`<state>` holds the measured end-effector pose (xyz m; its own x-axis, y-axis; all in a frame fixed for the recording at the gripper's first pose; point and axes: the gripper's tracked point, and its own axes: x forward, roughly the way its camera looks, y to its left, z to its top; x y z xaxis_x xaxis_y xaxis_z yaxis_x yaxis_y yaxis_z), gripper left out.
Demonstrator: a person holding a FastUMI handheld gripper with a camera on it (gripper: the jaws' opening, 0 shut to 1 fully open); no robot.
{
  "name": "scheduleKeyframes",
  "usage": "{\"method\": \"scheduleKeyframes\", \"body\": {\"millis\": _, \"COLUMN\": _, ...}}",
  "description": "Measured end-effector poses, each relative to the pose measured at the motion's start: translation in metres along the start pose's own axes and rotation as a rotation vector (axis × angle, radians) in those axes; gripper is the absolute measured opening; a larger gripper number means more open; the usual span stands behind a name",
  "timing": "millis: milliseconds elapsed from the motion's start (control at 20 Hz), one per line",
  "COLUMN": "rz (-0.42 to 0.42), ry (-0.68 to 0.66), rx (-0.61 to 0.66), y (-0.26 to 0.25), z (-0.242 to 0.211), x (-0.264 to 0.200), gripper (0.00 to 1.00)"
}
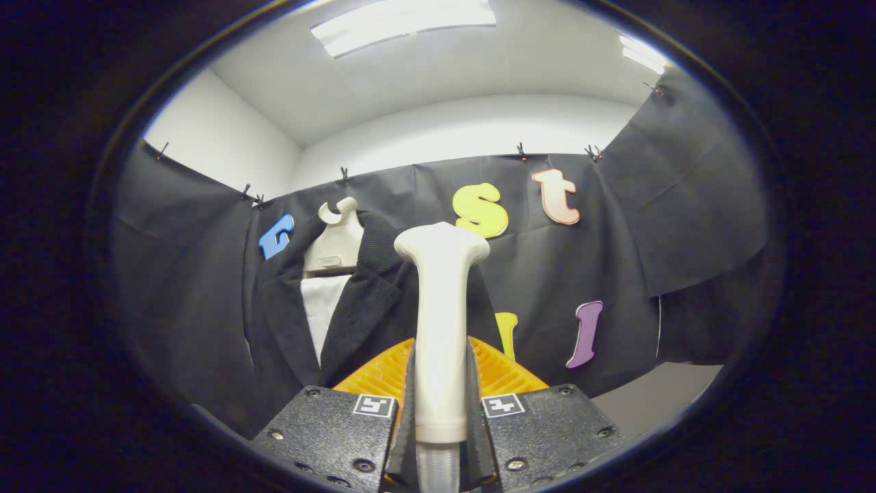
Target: Iron the clothes twice with a garment steamer, once on the left side and once on the right side.
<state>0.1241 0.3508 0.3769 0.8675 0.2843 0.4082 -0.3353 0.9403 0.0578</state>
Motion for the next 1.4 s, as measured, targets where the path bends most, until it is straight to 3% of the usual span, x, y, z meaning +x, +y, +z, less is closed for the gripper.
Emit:
{"method": "scheduleKeyframes", "body": {"millis": 150, "rz": 0.073, "ry": -0.033, "rx": 0.007, "y": 0.013, "z": 0.001, "x": 0.003, "gripper": 0.33}}
{"method": "scheduleKeyframes", "body": {"millis": 400, "rz": 0.086, "ry": -0.049, "rx": -0.026, "y": 0.017, "z": -0.002, "x": -0.009, "gripper": 0.33}}
{"method": "scheduleKeyframes", "body": {"millis": 750, "rz": -0.024, "ry": 0.065, "rx": -0.008, "y": 0.004, "z": -0.045, "x": -0.022, "gripper": 0.33}}
{"method": "scheduleKeyframes", "body": {"millis": 1400, "rz": -0.081, "ry": 0.18, "rx": -0.051, "y": 0.005, "z": -0.099, "x": -0.064, "gripper": 0.33}}
